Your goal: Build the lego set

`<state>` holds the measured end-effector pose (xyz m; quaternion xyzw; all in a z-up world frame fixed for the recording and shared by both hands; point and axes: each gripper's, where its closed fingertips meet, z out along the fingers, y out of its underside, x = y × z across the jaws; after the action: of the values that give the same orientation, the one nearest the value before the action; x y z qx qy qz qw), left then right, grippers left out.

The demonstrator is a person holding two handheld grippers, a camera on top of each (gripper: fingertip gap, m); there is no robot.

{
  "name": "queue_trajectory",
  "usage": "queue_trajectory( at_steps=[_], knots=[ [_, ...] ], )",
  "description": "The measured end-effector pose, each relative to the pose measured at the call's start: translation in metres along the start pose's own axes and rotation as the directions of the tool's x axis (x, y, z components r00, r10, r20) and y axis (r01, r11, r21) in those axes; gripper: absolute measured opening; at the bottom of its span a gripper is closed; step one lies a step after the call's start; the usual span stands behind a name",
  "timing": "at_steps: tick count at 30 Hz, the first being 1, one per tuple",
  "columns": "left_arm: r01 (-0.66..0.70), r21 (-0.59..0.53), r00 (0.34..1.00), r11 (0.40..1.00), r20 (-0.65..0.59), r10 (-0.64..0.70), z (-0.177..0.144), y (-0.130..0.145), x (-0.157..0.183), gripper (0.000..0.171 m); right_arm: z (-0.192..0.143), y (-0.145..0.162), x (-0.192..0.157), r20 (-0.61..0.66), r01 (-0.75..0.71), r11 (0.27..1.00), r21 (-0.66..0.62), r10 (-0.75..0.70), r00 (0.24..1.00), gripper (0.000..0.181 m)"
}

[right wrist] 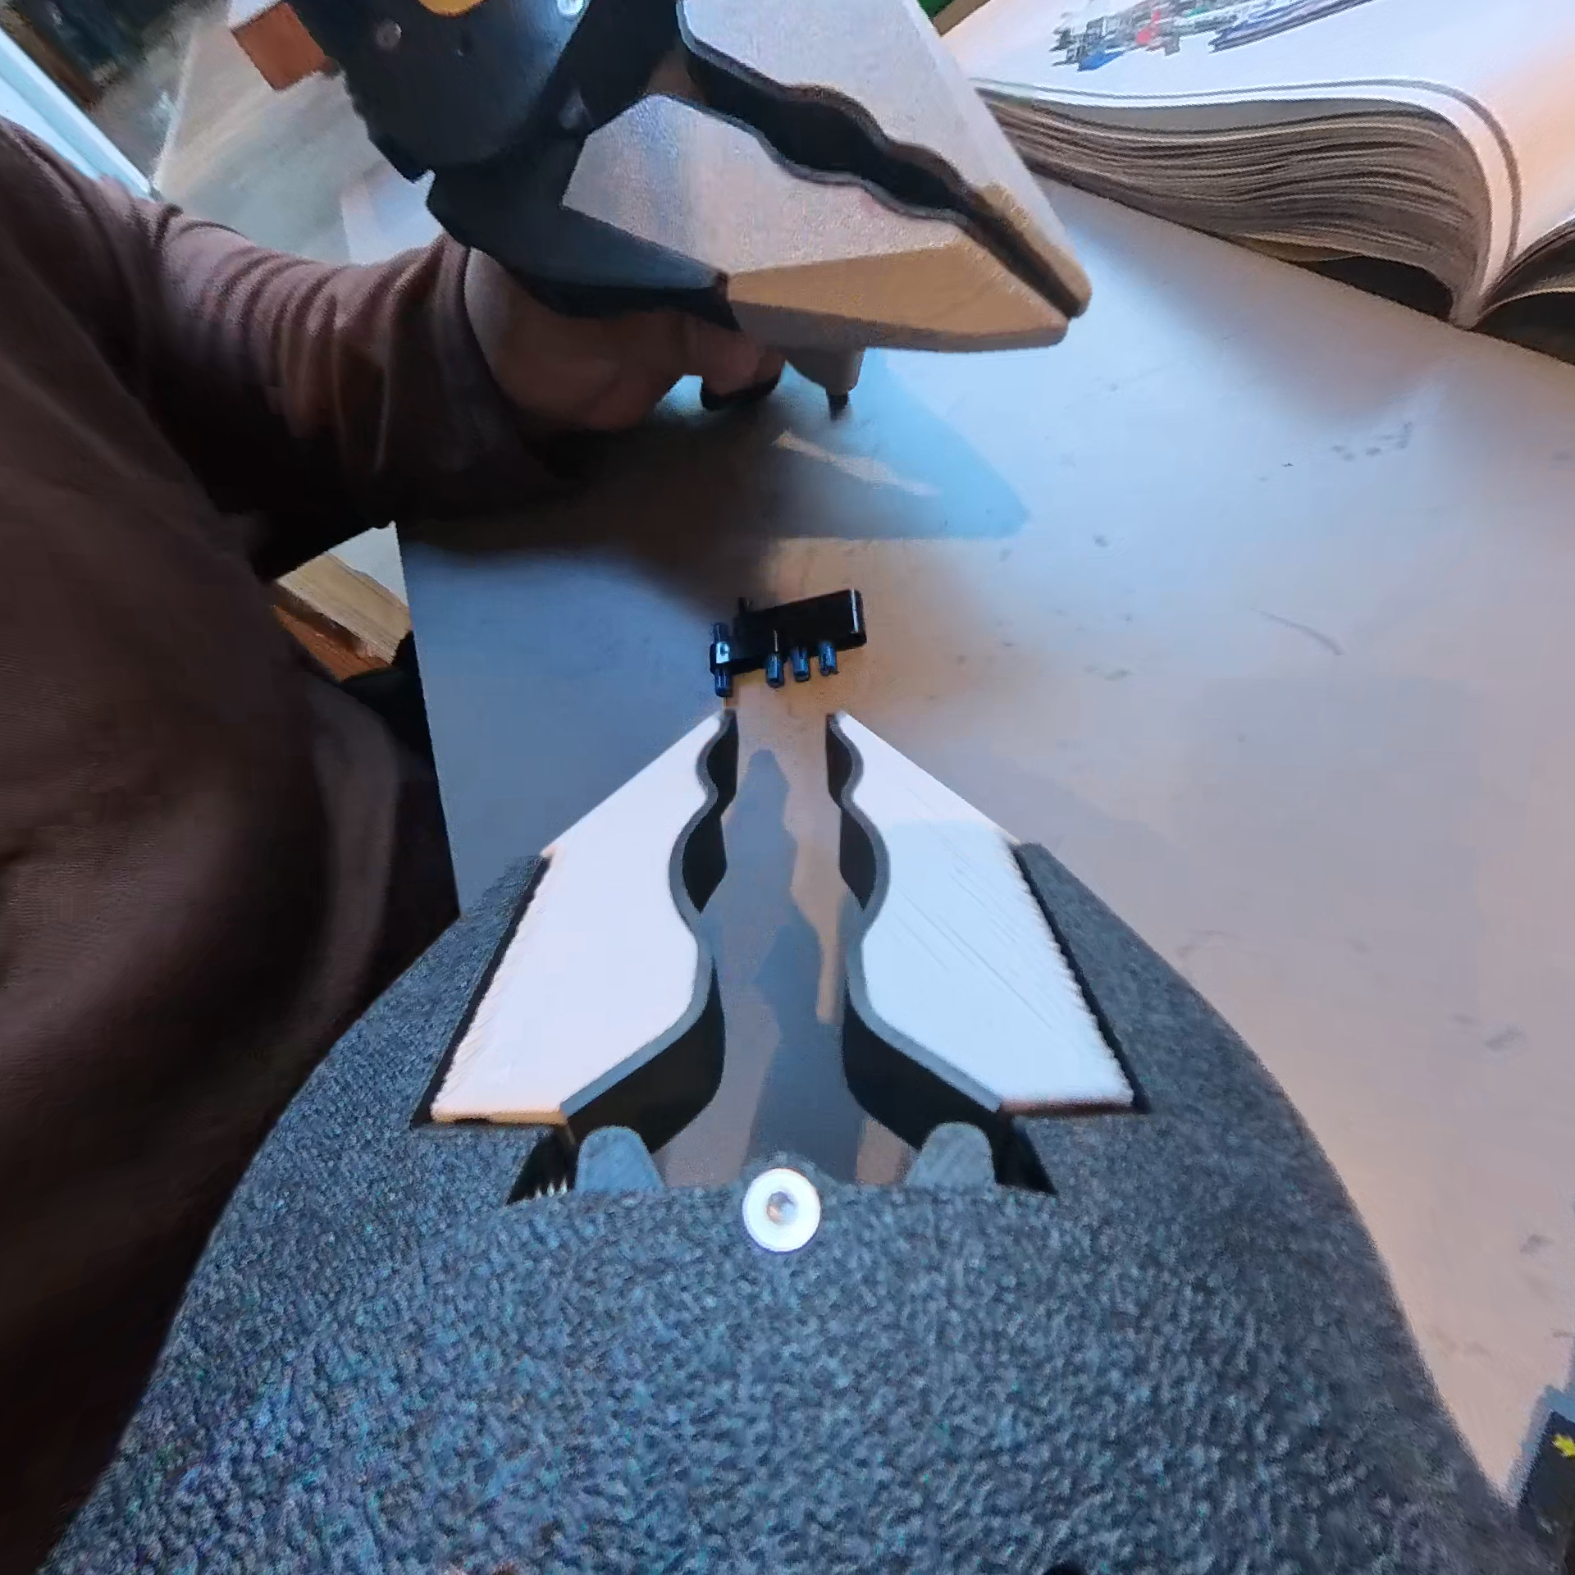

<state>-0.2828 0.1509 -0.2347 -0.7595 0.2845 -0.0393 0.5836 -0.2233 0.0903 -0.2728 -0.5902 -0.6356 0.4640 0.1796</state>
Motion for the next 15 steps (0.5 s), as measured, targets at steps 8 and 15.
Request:
queue_trajectory(
  at_steps=[8, 15],
  knots=[
    [0.036, 0.008, 0.998, 0.999, 0.042, -0.036, -0.003, 0.0, -0.009, 0.0, -0.002, -0.003, 0.013, -0.175, 0.102, 0.995, 0.004, -0.1, 0.979, 0.015],
    [-0.051, 0.013, 0.996, 0.999, 0.068, 0.05, -0.001, -0.006, -0.006, 0.0, -0.008, -0.024, 0.044, -0.372, 0.14, 0.987, 0.074, -0.103, 0.922, 0.013]
  ],
)
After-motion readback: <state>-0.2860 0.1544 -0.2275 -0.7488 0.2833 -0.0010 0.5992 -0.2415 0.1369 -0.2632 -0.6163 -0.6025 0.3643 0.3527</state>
